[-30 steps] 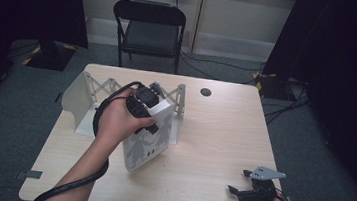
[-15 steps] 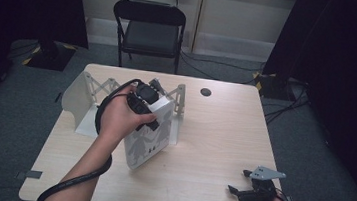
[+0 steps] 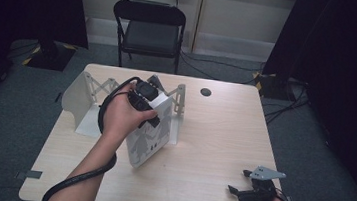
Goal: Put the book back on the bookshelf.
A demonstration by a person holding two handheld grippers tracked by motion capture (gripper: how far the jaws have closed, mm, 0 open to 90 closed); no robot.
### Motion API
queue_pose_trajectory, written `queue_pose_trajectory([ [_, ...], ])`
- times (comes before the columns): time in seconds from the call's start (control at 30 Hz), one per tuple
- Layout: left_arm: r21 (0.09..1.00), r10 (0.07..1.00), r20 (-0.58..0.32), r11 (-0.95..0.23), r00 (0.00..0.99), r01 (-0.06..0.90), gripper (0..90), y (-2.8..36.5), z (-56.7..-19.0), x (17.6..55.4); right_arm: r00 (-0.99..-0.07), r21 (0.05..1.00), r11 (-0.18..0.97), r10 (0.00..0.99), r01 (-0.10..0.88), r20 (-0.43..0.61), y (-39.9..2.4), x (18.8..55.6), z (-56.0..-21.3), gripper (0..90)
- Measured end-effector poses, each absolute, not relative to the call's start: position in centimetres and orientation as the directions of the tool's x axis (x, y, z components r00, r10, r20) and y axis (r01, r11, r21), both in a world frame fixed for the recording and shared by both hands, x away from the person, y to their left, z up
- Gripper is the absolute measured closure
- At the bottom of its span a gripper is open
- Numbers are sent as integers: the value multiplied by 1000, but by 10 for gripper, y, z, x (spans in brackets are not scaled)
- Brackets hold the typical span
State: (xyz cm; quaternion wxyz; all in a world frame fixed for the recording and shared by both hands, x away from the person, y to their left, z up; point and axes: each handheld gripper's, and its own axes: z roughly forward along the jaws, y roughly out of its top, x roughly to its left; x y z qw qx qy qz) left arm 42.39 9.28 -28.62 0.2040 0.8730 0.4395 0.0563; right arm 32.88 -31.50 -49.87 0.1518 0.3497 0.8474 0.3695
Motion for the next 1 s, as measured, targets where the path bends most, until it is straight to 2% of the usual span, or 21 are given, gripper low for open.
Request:
queue_pose_trajectory([
  [1.0, 399, 819, -86, -494, 568, 773, 524, 81, -279, 442, -710, 732, 483, 704, 481, 1, -315, 329, -499, 135],
])
